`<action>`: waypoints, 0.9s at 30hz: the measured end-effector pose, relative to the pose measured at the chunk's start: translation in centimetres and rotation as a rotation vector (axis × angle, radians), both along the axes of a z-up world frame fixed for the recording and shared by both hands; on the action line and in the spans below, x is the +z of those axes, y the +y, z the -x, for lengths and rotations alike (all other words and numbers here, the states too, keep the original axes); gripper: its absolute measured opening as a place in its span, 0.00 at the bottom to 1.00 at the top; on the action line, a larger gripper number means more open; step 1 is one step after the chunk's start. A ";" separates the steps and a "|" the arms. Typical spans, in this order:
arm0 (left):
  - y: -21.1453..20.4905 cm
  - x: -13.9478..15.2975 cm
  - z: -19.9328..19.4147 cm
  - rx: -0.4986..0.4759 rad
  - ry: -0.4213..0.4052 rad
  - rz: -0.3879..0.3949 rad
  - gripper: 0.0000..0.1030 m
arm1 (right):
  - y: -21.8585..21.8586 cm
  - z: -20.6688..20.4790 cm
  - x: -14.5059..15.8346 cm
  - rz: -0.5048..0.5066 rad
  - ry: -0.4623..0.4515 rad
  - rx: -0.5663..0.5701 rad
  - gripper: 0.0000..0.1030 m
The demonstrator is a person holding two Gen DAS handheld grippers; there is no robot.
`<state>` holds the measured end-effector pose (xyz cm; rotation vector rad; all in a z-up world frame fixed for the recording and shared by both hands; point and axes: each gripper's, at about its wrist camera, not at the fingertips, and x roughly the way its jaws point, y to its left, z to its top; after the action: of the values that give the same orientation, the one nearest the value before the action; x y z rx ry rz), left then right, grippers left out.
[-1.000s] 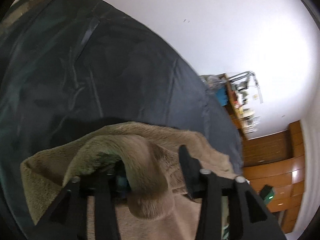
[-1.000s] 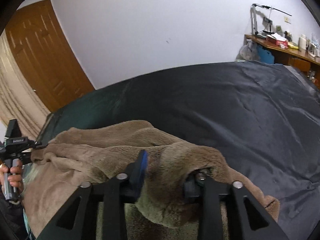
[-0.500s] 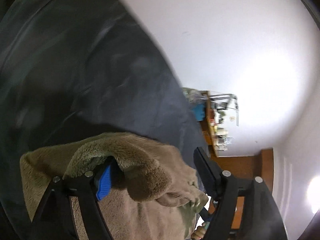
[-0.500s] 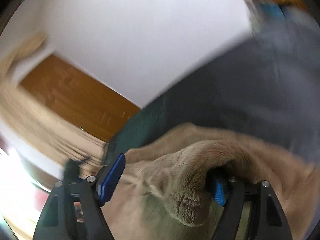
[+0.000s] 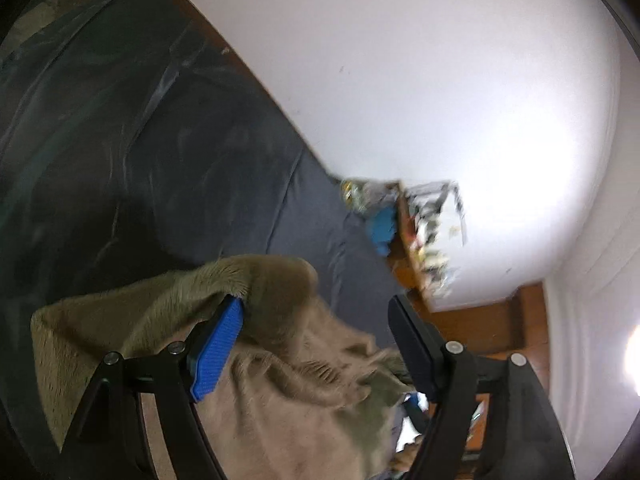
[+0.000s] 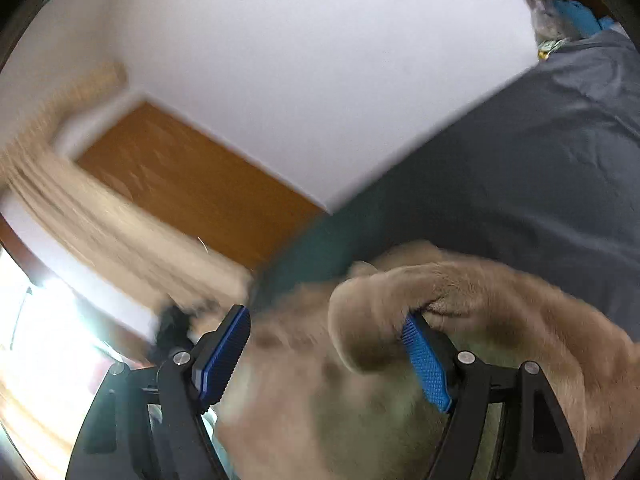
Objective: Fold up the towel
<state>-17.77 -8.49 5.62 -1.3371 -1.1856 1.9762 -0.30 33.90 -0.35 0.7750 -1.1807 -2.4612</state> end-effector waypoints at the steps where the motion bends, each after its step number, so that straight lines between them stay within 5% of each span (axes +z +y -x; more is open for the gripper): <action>1: -0.4 0.0 0.3 0.026 -0.008 0.010 0.76 | 0.4 0.1 -0.1 -0.039 -0.009 -0.045 0.76; 5: -0.9 -0.6 0.3 0.038 -0.024 0.087 0.76 | 0.5 0.4 -1.2 -0.164 -0.082 -0.091 0.76; 8: 0.8 0.3 -0.7 -0.015 0.043 0.227 0.76 | -0.2 -0.5 -1.4 -0.264 -0.094 -0.079 0.76; 13: 5.3 2.3 -2.5 -0.144 0.191 0.519 0.76 | -4.2 -1.1 0.6 -0.605 -0.115 -0.052 0.76; 17: 6.5 3.2 -3.2 -0.143 0.291 0.681 0.76 | -7.0 -0.8 1.1 -0.882 -0.137 -0.003 0.76; 20: 6.9 3.3 -1.8 -0.129 0.308 0.723 0.76 | -5.4 0.6 0.9 -0.884 -0.165 0.013 0.76; 27: 4.6 1.0 -0.1 -0.272 0.315 0.620 0.76 | -2.3 4.0 -0.7 -0.823 -0.230 0.040 0.76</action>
<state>-17.70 -3.88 6.60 -1.2960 -0.2282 2.3202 -4.34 31.63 -1.09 1.2866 -0.1379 -2.8607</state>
